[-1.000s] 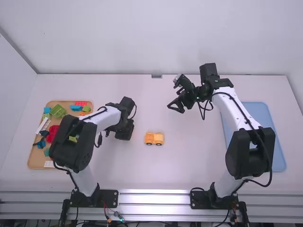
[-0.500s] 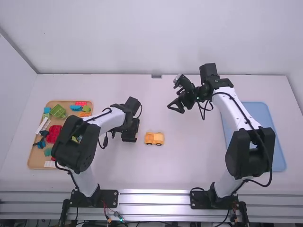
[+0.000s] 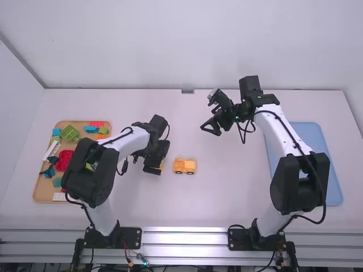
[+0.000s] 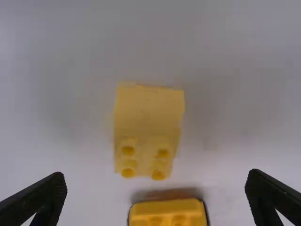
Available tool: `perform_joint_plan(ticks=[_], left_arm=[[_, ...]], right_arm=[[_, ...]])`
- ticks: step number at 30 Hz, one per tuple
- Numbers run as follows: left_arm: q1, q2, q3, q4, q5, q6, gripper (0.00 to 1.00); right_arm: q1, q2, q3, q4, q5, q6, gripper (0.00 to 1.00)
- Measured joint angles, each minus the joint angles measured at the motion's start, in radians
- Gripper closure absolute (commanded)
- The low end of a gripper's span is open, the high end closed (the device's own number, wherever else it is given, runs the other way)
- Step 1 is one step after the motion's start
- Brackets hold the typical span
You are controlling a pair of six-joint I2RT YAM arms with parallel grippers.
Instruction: Assemble lego blocks to make yellow taxi
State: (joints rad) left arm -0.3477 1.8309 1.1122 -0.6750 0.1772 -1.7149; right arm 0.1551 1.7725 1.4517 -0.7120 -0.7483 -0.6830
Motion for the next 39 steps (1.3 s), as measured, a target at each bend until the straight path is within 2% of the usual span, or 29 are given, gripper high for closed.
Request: perform_joint_plan(ticks=[3, 6, 8, 13, 17, 23, 26, 31, 32, 38, 39], left_arm=[[0.017, 0.0, 0.066, -0.084, 0.02, 0.137, 0.01], [0.043, 0.0, 0.209, -0.208, 0.026, 0.464, 0.03], [0.049, 0.0, 0.264, -0.235, 0.019, 0.632, 0.01], [0.05, -0.002, 0.351, -0.233, -0.063, 1.087, 0.01], [0.05, -0.002, 0.355, -0.205, -0.186, 1.358, 0.01], [0.051, -0.002, 0.355, -0.13, -0.256, 1.696, 0.01], [0.058, -0.002, 0.355, -0.11, -0.17, 1.89, 0.01], [0.107, -0.002, 0.355, -0.163, 0.121, 2.274, 0.01], [0.135, -0.002, 0.355, -0.197, 0.216, 2.397, 0.01], [0.256, -0.002, 0.328, -0.302, 0.485, 2.81, 0.01], [0.304, -0.005, 0.293, -0.312, 0.562, 2.943, 0.01]], right_arm=[[0.0, 0.0, 0.0, 0.004, 0.0, 0.0, 0.01], [0.0, 0.0, 0.0, 0.003, 0.0, 0.0, 0.02], [0.0, 0.0, 0.0, 0.003, 0.0, 0.0, 0.01], [0.0, 0.0, 0.0, 0.003, 0.0, 0.0, 0.01], [0.0, 0.0, 0.0, 0.003, 0.0, 0.0, 0.01], [0.0, 0.0, 0.0, 0.002, 0.0, 0.0, 0.01], [0.0, 0.0, 0.0, 0.005, 0.0, -0.001, 0.01], [-0.001, 0.0, 0.0, 0.025, 0.0, -0.002, 0.01], [-0.001, 0.0, 0.0, 0.029, -0.004, -0.008, 0.02], [-0.001, 0.0, 0.0, 0.031, -0.024, -0.045, 0.01], [0.002, 0.0, -0.009, 0.058, -0.03, -0.052, 0.01]])
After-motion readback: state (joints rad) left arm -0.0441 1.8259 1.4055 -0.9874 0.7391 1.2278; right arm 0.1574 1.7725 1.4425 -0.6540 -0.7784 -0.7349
